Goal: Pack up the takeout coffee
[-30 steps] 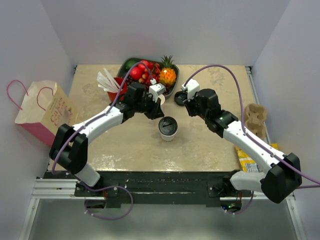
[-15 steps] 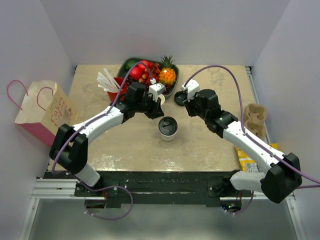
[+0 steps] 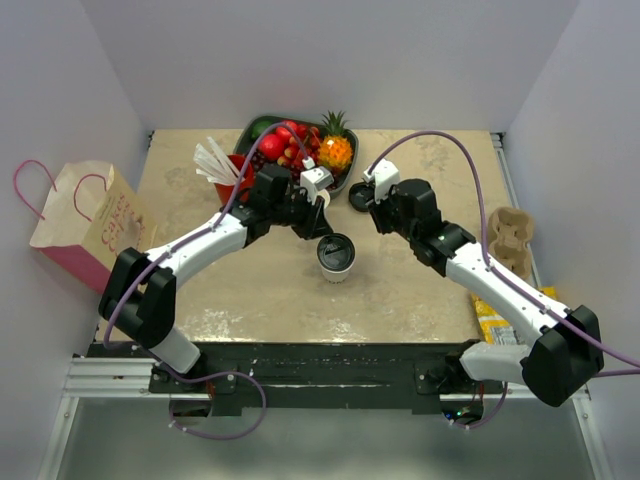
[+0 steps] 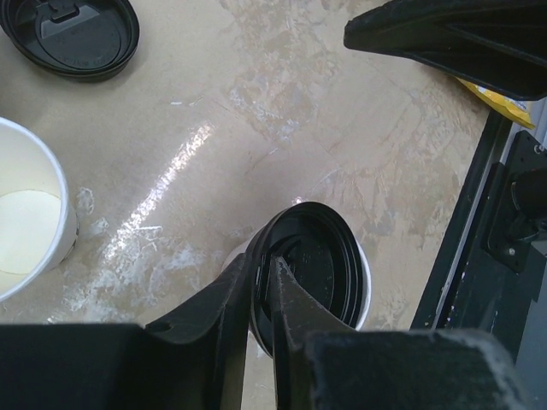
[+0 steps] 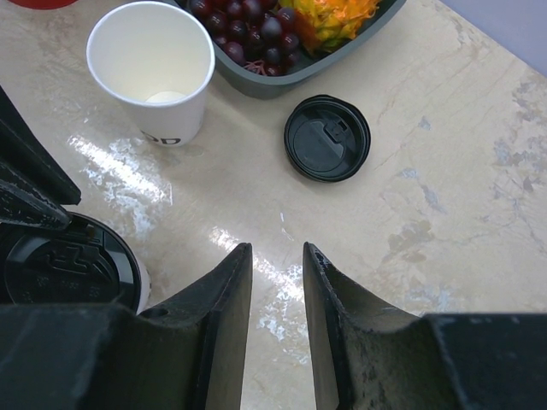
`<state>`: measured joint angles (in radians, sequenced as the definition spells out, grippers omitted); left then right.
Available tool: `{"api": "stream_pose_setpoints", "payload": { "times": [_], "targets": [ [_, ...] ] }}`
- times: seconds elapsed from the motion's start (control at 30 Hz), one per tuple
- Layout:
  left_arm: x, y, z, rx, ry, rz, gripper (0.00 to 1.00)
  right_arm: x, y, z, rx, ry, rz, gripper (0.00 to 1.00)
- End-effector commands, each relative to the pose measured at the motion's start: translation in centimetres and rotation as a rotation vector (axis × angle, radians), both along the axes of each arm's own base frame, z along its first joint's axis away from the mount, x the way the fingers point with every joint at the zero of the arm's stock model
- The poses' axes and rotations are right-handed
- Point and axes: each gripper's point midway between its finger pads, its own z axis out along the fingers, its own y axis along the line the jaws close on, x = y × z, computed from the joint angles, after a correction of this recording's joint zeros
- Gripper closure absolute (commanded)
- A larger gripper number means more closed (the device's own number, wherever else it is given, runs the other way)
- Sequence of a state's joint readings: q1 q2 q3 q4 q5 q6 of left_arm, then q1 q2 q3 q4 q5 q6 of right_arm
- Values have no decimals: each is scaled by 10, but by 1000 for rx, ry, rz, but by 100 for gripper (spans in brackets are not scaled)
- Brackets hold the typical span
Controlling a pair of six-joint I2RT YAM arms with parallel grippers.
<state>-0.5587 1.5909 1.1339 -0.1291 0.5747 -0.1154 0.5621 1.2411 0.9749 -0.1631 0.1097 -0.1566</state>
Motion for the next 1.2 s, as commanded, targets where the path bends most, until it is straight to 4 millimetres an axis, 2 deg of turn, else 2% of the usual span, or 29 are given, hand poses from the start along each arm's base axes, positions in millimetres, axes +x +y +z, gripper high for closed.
{"api": "stream_pose_setpoints", "payload": {
  "times": [0.0, 0.17, 0.3, 0.63, 0.9, 1.03, 1.17],
  "targets": [
    [-3, -1, 1, -3, -29, -20, 80, 3, 2, 10, 30, -36, 3, 66],
    [-3, -2, 0, 3, -37, -28, 83, 4, 3, 10, 32, -38, 3, 66],
    [-2, -1, -1, 9, -41, -20, 91, 3, 1, 10, 31, -40, 2, 66],
    [-5, -3, -3, 31, -59, -46, 92, 2, 0, 9, 27, -42, 0, 65],
    [-6, -3, -3, 53, -81, -45, 100, 3, 0, 8, 32, -44, -3, 65],
    [-4, -1, 4, 54, -105, -45, 100, 3, 0, 8, 31, -44, -4, 65],
    [-1, -1, 25, 50, -179, -61, 100, 4, 1, 11, 31, -47, -2, 65]
  ]
}}
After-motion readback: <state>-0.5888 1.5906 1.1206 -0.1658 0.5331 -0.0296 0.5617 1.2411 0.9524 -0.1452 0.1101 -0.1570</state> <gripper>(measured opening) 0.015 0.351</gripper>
